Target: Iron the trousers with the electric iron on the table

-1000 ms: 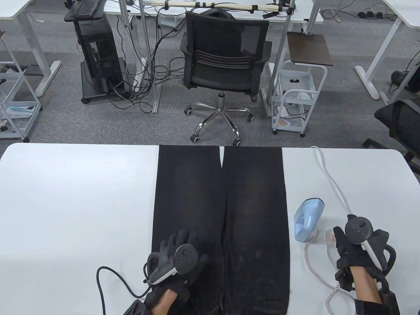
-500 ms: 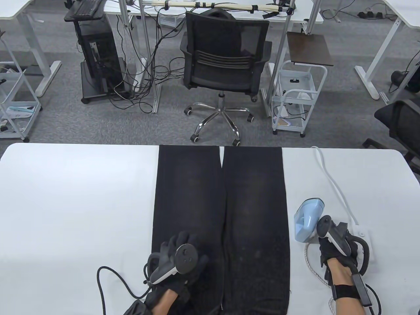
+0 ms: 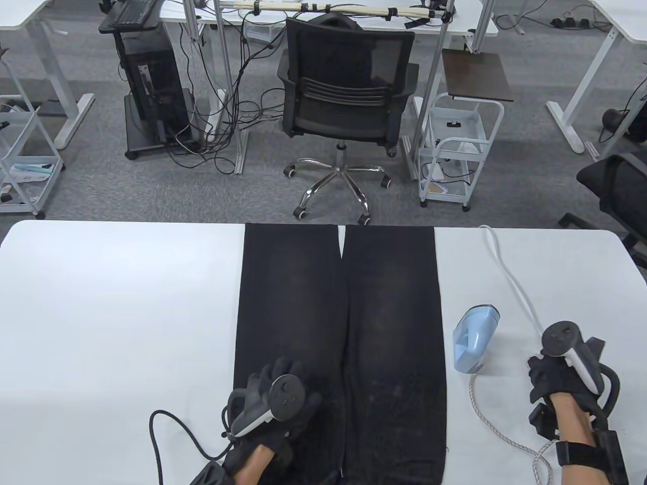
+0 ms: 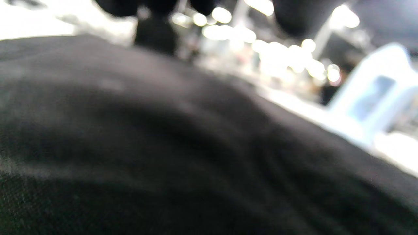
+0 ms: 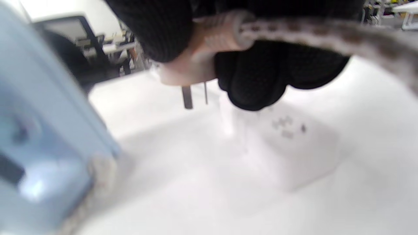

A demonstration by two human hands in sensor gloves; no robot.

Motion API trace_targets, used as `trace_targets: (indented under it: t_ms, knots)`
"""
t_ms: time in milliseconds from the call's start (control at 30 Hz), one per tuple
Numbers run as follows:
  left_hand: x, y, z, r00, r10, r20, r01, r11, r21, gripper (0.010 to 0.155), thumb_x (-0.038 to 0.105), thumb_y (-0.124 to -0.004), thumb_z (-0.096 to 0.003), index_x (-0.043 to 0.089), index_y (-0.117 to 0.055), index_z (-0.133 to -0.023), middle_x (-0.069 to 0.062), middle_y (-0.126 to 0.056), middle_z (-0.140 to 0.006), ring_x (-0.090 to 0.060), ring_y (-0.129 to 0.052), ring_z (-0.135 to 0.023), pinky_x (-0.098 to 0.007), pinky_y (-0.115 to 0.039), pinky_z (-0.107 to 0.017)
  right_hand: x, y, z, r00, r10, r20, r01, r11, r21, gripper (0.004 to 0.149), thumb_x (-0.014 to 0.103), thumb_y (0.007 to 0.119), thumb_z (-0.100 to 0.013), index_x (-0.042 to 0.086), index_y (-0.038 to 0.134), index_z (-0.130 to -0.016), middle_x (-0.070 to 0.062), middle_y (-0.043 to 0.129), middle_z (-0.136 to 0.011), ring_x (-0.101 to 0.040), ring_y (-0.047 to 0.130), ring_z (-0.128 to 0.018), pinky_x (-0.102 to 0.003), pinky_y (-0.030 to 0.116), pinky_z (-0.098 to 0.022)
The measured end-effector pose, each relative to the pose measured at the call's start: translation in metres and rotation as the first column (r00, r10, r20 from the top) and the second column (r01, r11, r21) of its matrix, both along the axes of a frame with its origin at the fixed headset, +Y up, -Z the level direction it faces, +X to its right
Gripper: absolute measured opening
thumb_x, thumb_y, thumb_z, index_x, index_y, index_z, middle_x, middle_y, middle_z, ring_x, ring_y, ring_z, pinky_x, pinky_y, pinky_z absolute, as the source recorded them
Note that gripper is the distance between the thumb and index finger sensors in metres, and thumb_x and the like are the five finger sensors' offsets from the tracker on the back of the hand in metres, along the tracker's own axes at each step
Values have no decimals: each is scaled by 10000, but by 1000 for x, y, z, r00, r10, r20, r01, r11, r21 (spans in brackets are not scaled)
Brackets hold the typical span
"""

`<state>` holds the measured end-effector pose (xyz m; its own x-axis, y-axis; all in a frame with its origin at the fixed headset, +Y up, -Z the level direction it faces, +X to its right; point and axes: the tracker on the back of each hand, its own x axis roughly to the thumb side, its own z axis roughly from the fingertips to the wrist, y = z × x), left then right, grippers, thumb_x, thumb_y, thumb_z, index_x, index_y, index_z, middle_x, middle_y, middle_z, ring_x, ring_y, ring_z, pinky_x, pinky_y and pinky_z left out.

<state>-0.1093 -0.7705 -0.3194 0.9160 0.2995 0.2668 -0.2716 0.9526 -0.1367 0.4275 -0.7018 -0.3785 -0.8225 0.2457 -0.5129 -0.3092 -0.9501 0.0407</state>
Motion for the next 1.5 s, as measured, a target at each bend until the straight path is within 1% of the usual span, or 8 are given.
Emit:
trace_targets:
  t_ms: [100, 200, 467, 900, 933, 1000, 1300, 1500]
  knots:
    - [1, -1, 0, 1000, -3, 3, 3, 1000, -2, 817, 546, -721, -597, 39, -423, -1164, -338, -369, -1187, -636, -451, -1040, -807, -402, -663, 19, 22, 7, 998, 7, 64, -9, 999, 37, 569, 336, 801, -544, 18, 686, -1002, -211, 919, -845, -296, 1048, -613, -537, 889, -465]
    - [2, -2, 0, 1000, -10, 6, 10, 1000, -9, 818, 547, -721, -597, 39, -422, -1164, -338, -370, -1187, -636, -452, -1041, -808, -401, -664, 35, 26, 10, 993, 19, 119, -21, 1000, 19, 566, 341, 808, -544, 21, 697, -998, -209, 929, -835, -296, 1053, -607, -542, 885, -466]
    - [1, -1, 0, 1000, -8, 0, 8, 1000, -2, 812, 543, -724, -596, 39, -431, -1162, -335, -380, -1186, -634, -457, -1041, -808, -403, -664, 36, -23, 7, 987, 106, 117, -89, 986, -139, 565, 359, 811, -542, 31, 706, -990, -187, 940, -823, -277, 1061, -598, -527, 891, -465]
    - [1, -1, 0, 1000, -6, -1, 6, 1000, -8, 814, 541, -725, -596, 35, -432, -1162, -337, -380, -1185, -635, -460, -1039, -807, -404, -664, 20, -44, 8, 972, 228, 62, -210, 953, -218, 561, 360, 813, -524, 26, 753, -970, -172, 995, -747, -248, 1092, -502, -494, 916, -408]
    - [1, -1, 0, 1000, -4, -3, 4, 1000, -7, 811, 541, -724, -597, 37, -432, -1161, -337, -381, -1185, -634, -460, -1040, -806, -404, -665, 19, -51, 7, 970, 239, 43, -219, 937, -270, 565, 365, 809, -521, 26, 752, -970, -167, 997, -746, -239, 1095, -499, -487, 919, -408]
    - [1, -1, 0, 1000, -4, -7, 4, 1000, -5, 812, 541, -724, -596, 35, -434, -1161, -338, -381, -1185, -634, -460, -1040, -806, -405, -664, 15, -53, 6, 961, 274, 41, -256, 935, -244, 575, 361, 800, -511, -2, 762, -955, -176, 1006, -718, -232, 1101, -472, -482, 926, -387]
    - [1, 0, 2, 1000, -2, 0, 2, 1000, -1, 814, 540, -723, -597, 36, -425, -1162, -339, -381, -1184, -633, -462, -1040, -806, -408, -664, 16, -52, 9, 966, 251, 65, -225, 937, -267, 580, 382, 788, -528, 16, 729, -975, -161, 981, -764, -237, 1087, -519, -495, 909, -421]
    - [4, 2, 5, 1000, 4, 19, -4, 1000, 10, 811, 536, -721, -599, 37, -418, -1163, -336, -382, -1184, -631, -462, -1041, -804, -407, -665, 10, -14, 10, 959, 267, 97, -252, 957, -142, 668, 485, 753, -544, 110, 596, -1075, -182, 810, -999, -386, 931, -803, -616, 770, -576]
